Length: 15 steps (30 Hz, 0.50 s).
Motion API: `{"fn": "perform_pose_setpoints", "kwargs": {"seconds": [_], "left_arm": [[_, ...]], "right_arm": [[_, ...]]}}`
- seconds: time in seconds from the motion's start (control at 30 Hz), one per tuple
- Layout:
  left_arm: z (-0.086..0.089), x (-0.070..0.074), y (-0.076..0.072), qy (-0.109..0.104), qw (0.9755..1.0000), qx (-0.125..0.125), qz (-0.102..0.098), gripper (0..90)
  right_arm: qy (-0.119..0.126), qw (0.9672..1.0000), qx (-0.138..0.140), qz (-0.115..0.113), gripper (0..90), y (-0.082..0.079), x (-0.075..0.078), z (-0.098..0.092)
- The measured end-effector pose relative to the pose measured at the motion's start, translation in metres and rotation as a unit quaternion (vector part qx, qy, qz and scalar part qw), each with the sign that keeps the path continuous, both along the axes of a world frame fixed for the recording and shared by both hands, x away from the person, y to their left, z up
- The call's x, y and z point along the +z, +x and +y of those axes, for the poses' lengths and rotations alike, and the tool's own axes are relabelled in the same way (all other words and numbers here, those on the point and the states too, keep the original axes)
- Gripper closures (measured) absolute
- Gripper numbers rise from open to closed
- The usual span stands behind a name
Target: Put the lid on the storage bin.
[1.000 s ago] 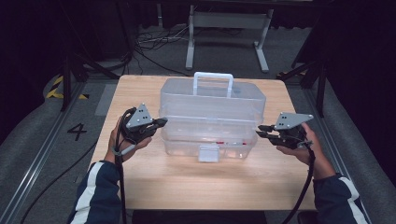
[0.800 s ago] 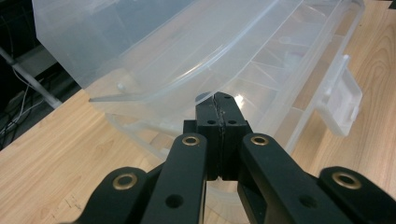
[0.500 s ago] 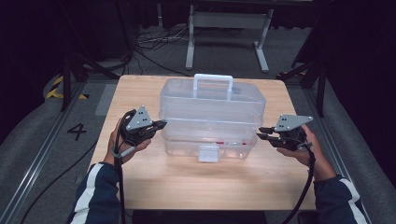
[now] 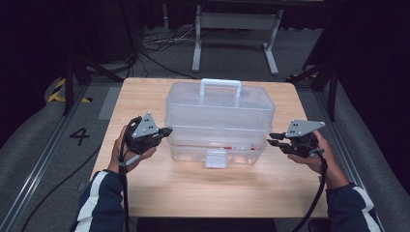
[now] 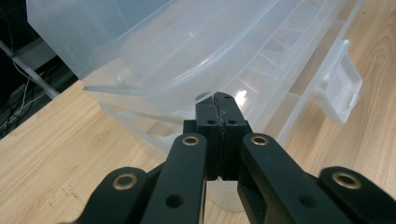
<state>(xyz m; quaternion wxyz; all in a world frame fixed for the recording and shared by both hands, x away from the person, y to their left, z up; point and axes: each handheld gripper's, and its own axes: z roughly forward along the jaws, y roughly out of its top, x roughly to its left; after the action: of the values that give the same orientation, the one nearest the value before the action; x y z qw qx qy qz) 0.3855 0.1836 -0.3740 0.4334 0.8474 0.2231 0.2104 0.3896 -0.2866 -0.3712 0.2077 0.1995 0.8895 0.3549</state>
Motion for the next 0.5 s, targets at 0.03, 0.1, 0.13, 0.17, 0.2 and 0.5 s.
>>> {"fn": "perform_pose_setpoints", "kwargs": {"seconds": [0.03,0.1,0.13,0.17,0.2,0.5], "left_arm": [[0.0,-0.0006,-0.0001,0.0,1.0,0.0,0.001,90.0],[-0.0002,-0.0021,-0.001,0.005,1.0,0.0,0.003,90.0],[0.0001,-0.0027,-0.0011,0.006,1.0,0.001,0.002,90.0],[0.0002,-0.0034,-0.0012,0.005,1.0,0.001,0.004,90.0],[0.0008,-0.0039,-0.0015,0.007,1.0,0.001,0.005,90.0],[0.0017,-0.0064,-0.0025,0.021,0.9998,0.006,0.002,90.0]], "right_arm": [[0.001,1.0,0.0,0.002,75.1,-0.0002,-0.0006,-0.0004],[0.001,1.0,-0.001,0.003,74.8,-0.0003,-0.0013,-0.0011],[0.002,1.0,-0.002,0.003,74.5,-0.0003,-0.0015,-0.0014],[0.002,1.0,-0.003,0.004,74.0,-0.0004,-0.0018,-0.0017],[0.002,1.0,-0.004,0.004,73.8,-0.0003,-0.002,-0.0021],[0.0,1.0,-0.009,0.005,71.2,0.0006,-0.0049,-0.0024]]}}
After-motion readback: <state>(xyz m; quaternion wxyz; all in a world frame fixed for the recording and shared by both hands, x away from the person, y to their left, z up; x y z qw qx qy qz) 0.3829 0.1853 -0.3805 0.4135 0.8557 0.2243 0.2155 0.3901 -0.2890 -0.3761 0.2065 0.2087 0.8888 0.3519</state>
